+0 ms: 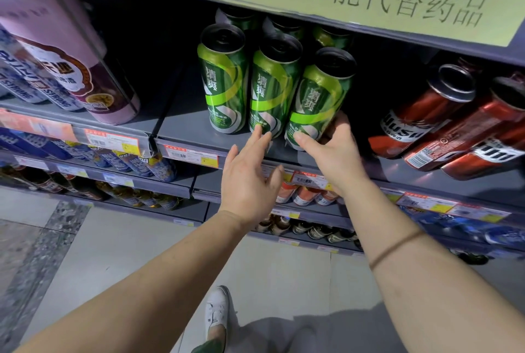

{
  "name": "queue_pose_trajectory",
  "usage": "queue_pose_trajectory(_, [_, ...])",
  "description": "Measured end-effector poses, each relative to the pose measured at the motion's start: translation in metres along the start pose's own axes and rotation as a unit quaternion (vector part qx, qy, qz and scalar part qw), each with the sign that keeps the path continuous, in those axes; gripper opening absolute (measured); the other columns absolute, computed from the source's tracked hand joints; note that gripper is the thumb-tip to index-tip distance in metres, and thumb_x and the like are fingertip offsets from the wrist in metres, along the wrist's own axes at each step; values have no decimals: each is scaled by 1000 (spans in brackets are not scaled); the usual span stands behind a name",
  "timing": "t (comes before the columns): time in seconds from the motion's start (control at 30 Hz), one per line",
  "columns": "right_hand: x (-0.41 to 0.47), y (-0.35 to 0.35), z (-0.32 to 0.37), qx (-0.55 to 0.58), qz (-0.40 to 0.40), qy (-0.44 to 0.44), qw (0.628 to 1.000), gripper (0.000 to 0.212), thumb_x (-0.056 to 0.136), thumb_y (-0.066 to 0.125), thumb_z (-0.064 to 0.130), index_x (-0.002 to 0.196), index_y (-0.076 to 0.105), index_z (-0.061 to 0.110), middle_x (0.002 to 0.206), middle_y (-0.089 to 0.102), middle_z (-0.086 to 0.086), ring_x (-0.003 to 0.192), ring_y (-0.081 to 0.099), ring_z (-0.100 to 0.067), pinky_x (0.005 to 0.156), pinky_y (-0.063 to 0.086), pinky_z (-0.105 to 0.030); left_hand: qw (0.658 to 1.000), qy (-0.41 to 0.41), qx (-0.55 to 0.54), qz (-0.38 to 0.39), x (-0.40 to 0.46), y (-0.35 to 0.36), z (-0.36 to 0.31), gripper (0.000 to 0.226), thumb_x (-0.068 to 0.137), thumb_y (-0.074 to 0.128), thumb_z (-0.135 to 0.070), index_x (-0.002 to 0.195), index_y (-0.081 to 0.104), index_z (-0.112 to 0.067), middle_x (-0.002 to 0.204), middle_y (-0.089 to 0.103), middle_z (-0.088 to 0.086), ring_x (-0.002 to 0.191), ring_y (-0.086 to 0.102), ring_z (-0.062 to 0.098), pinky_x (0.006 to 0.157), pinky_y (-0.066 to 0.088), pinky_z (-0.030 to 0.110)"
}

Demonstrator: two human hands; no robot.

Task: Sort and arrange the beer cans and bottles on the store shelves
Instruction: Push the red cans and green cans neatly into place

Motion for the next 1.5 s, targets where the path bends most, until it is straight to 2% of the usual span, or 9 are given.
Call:
queue_pose_trajectory(0.1, [2, 4, 7, -50, -36, 9, 998, 67, 48, 75, 68, 91, 38, 33, 92, 42, 22, 83, 45, 0, 59, 29, -12, 998, -22, -50, -40, 4, -4, 0, 59, 89, 66, -26, 143, 45, -19, 148, 44, -4, 133, 39, 7, 113, 27, 30])
queue_pose_trajectory(0.23, [3, 2, 3, -67, -48, 1, 997, 58, 55, 79, 63, 77, 34, 33, 87, 40, 21, 75, 39, 8, 55, 28, -14, 993, -54, -69, -73, 12, -8, 0, 64, 87, 67, -32, 144, 41, -20, 141, 50, -4, 124, 48, 11, 103, 39, 31])
queue_pose_trajectory(0.4, [0, 1, 6, -69, -28, 1, 997, 61, 55, 78, 63, 88, 38, 31, 92, 44, 17, 81, 45, 2, 59, 31, -16, 994, -42, -56, -85, 7, -6, -3, 61, 87, 68, -27, 142, 44, -16, 136, 51, -1, 123, 46, 12, 101, 37, 27])
queue_pose_trajectory(0.57, [-29, -20, 0, -28, -24, -50, 998, 77, 64, 76, 53, 130, 43, 32, 129, 49, 4, 116, 46, -11, 94, 41, -28, 991, 21, -71, -110, -1, -2, -31, 44, 86, 69, -24, 128, 56, -14, 113, 54, -7, 108, 47, 3, 91, 31, 8])
queue_pose_trajectory(0.73, [-60, -89, -26, 8, -96, -70, 993, 42, 75, 76, 35, 103, 51, 53, 109, 58, 20, 104, 55, 0, 86, 46, -22, 987, 25, -159, -23, 0, 35, -71, 43, 85, 71, -31, 124, 57, -21, 110, 56, -13, 100, 52, -5, 86, 41, 8])
queue_pose_trajectory(0.9, [-68, -167, -53, 12, -188, -66, 980, 26, 77, 77, 26, 95, 59, 32, 94, 62, 8, 89, 58, -5, 72, 44, -12, 977, -21, -201, 66, 13, 83, -89, 73, 74, 83, -37, 135, 47, -20, 132, 54, -4, 119, 52, 8, 98, 42, 24])
queue_pose_trajectory(1.1, [-67, -231, -78, 8, -236, -32, 971, 27, 77, 77, 24, 85, 53, 31, 85, 58, 3, 85, 62, -25, 83, 49, -48, 979, -51, -195, 18, 44, 112, -107, 89, 64, 90, -29, 137, 43, -11, 123, 57, -5, 114, 56, 9, 96, 42, 22])
queue_pose_trajectory(1.3, [-58, -276, -37, -66, -232, -137, 961, 34, 72, 76, 39, 95, 52, 31, 90, 54, 14, 83, 52, -9, 81, 50, -35, 973, -85, -210, -32, 48, 121, -112, 85, 59, 92, -23, 131, 48, -14, 95, 54, -28, 81, 49, -30, 71, 36, -6])
queue_pose_trajectory(1.5, [-24, -274, 28, -267, -103, -194, 938, 70, 64, 63, 67, 125, 55, 35, 129, 59, 0, 125, 49, -24, 106, 35, -42, 986, -55, -132, 86, 63, 130, -117, 70, 59, 91, -18, 121, 60, -19, 110, 68, -8, 105, 64, 11, 96, 47, 29])
Point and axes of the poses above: each hand's wrist, its own x-axis towards the middle knuckle, its own y-axis out of the palm, z = x × y, the point moved 4 cm from there along x, towards the middle knuckle
